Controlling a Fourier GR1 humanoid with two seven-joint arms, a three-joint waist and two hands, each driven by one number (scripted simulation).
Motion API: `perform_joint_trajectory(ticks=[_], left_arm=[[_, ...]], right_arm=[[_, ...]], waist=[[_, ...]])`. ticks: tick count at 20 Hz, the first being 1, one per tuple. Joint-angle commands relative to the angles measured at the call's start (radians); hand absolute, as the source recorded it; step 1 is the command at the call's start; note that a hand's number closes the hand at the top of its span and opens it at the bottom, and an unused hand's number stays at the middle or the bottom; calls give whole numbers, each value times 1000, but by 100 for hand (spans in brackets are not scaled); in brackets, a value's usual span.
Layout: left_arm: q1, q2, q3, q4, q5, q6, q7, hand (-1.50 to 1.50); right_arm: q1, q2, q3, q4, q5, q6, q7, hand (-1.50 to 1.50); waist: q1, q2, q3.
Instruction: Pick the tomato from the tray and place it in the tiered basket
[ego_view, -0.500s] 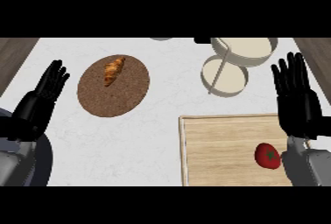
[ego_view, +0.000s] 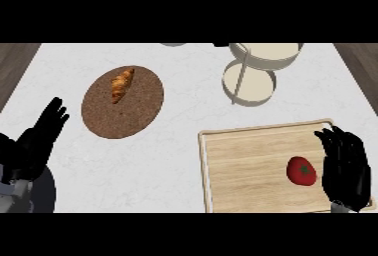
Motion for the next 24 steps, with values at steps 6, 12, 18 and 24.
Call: perform_joint_trajectory(ticks=[6,12,18,24], left_arm=[[89,35,-29,23,-14,4,87,0],[80,23,-38,45,-30,-1,86,0],[93,16,-46,42,-43,-15,85,0],[127,26,-17,9,-43,-19,87,0]], right_arm=[[280,-240,37,146,446,-225,-5,-150],[329,-422,133,62,560,-187,237,-150],[183,-543,173,-107,512,-67,537,-150],[119,-584,179,-219,473,-66,791,-150]], waist=[[56,25,-36],[43,16,-34],[55,12,-31],[55,9,-30]])
